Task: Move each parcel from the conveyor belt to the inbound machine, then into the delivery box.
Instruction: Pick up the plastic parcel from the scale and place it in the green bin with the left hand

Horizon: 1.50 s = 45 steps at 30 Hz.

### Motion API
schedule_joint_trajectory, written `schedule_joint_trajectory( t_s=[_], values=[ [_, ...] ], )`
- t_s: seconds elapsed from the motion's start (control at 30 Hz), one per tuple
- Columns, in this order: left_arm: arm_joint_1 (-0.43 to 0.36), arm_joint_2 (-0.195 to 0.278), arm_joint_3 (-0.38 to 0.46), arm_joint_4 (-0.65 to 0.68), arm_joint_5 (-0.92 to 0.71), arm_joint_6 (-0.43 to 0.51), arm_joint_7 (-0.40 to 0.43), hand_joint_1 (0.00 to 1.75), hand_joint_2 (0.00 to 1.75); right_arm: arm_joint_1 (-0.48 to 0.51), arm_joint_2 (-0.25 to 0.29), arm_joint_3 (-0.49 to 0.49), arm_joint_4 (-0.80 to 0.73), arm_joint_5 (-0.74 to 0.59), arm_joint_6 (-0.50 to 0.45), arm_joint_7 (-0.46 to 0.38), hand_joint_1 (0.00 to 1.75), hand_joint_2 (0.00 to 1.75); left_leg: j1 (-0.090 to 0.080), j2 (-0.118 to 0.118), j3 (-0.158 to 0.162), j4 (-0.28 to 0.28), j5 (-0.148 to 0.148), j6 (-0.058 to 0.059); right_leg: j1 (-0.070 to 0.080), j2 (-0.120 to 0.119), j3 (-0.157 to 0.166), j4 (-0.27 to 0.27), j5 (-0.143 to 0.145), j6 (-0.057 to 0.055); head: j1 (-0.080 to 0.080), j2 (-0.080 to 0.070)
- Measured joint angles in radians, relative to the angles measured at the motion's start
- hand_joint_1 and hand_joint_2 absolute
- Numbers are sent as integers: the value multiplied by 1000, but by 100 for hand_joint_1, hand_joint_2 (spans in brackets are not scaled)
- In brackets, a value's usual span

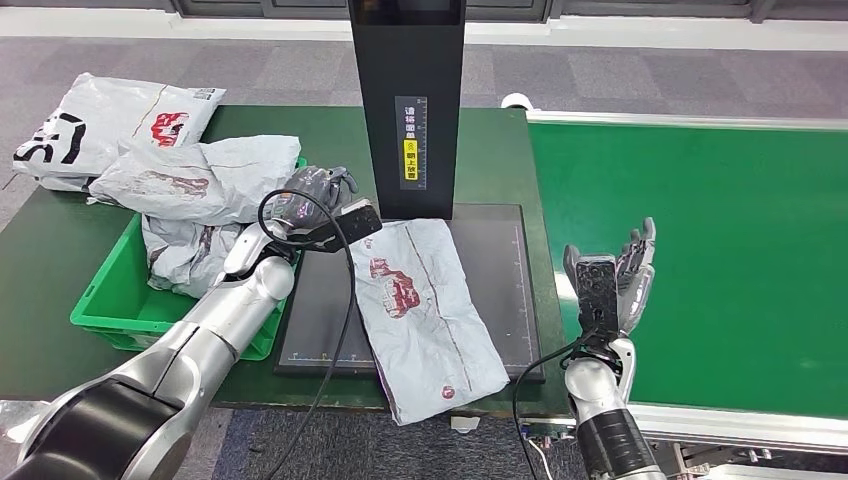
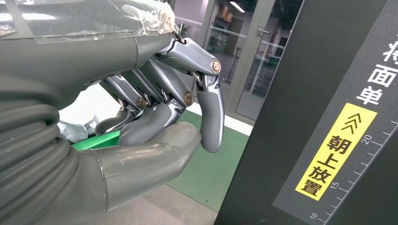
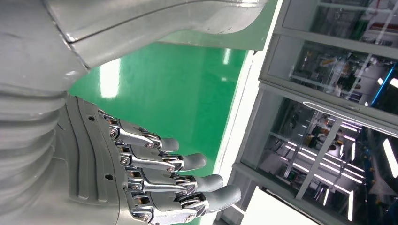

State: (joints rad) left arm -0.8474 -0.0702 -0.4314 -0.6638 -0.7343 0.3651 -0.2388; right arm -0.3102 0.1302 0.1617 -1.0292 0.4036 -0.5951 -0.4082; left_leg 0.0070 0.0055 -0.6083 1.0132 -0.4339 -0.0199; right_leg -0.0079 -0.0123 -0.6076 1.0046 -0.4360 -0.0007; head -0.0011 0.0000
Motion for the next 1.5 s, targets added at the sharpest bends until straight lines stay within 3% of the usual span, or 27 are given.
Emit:
schedule_joint_trajectory(
  t_s=[0.53, 0.67, 0.87, 0.97, 1.5],
  values=[
    [0, 0, 0, 0, 0, 0, 0, 175, 175, 0, 0, 0, 0, 0, 0, 0, 0, 175, 0, 0, 0, 0, 0, 0, 0, 0, 0, 0, 0, 0, 0, 0],
    [0, 0, 0, 0, 11, -13, -10, 0, 175, 0, 0, 0, 0, 0, -1, 0, 0, 175, 0, 0, 0, 0, 0, 0, 0, 0, 0, 0, 0, 0, 0, 0],
    [78, -24, 0, 10, 153, -280, -186, 0, 175, -4, -14, -13, 3, -34, -11, -24, 0, 175, -1, -1, 0, 0, 0, 0, -1, 0, 0, 0, 0, 0, 0, 0],
    [111, -36, 0, 21, 162, -295, -198, 0, 175, -5, -21, -18, 5, -38, -11, -31, 0, 175, -1, 0, -1, 0, 0, 0, -1, 0, -1, 0, 0, 0, 0, 0],
    [113, -43, 0, 36, 180, -311, -197, 0, 175, -5, -31, -25, 6, -39, -16, -32, 0, 175, 0, 0, -2, 0, 0, 0, 0, 0, -2, 0, 0, 0, 0, 0]
  ],
)
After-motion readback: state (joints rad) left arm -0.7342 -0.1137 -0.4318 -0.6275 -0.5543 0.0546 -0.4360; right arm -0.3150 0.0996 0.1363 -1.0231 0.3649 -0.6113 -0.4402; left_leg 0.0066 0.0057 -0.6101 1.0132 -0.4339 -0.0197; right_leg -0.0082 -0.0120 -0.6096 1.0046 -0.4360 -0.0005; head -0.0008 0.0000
